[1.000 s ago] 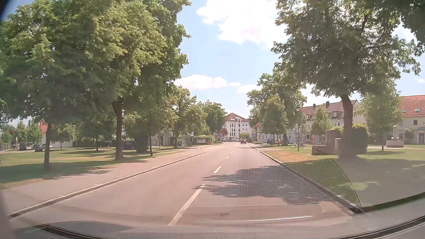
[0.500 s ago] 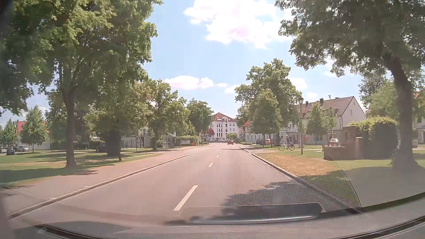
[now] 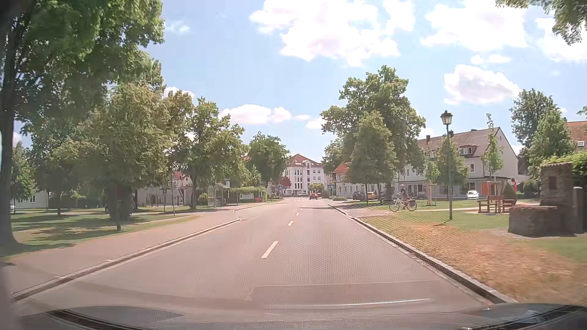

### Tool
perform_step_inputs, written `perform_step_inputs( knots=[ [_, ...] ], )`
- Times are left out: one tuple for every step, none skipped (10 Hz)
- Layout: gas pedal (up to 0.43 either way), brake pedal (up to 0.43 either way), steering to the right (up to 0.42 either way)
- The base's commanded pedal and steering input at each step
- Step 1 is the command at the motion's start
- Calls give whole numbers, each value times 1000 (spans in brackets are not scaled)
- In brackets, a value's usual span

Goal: Follow the waypoints while adhering to traffic rules and regulations

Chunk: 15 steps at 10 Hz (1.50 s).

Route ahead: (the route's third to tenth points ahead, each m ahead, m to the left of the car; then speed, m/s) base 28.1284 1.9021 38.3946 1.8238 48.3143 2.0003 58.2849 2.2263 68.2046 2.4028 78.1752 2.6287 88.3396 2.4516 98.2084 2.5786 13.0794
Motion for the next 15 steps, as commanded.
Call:
perform_step_inputs(
  knots=[
    [287, 12, 0],
    [287, 12, -2],
    [287, 12, -3],
    [287, 12, -4],
    [287, 12, -3],
    [287, 12, -3],
    [287, 12, -3],
    [287, 12, -3],
    [287, 12, -3],
    [287, 12, -2],
    [287, 12, 0],
    [287, 12, 3],
    [287, 6, 3],
    [287, 6, 3],
    [268, 12, 3]
  ],
)
